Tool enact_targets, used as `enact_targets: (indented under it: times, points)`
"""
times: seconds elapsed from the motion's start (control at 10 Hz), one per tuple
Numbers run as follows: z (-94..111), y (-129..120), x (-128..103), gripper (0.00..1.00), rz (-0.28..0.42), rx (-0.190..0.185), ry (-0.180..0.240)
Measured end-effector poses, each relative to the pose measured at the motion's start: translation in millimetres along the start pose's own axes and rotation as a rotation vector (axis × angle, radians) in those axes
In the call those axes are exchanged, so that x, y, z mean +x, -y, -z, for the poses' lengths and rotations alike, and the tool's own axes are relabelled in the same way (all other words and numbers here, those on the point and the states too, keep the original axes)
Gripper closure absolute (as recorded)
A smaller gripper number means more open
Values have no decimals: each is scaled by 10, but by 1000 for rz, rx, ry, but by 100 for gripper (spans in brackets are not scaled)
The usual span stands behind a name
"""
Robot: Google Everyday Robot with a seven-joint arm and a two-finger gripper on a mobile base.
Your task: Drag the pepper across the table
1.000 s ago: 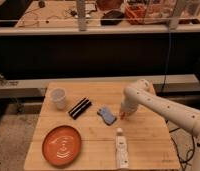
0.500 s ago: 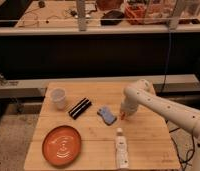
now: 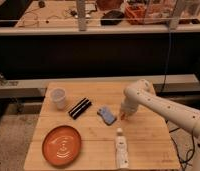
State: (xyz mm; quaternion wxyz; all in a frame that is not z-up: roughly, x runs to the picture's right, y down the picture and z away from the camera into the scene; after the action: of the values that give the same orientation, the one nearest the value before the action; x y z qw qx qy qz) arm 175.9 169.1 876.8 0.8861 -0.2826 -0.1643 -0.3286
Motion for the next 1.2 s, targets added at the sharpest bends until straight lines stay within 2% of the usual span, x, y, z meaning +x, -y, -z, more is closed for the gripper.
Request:
enact_targets:
  times: [1.2]
  points:
    - [-8, -31, -40, 100, -15, -1, 16]
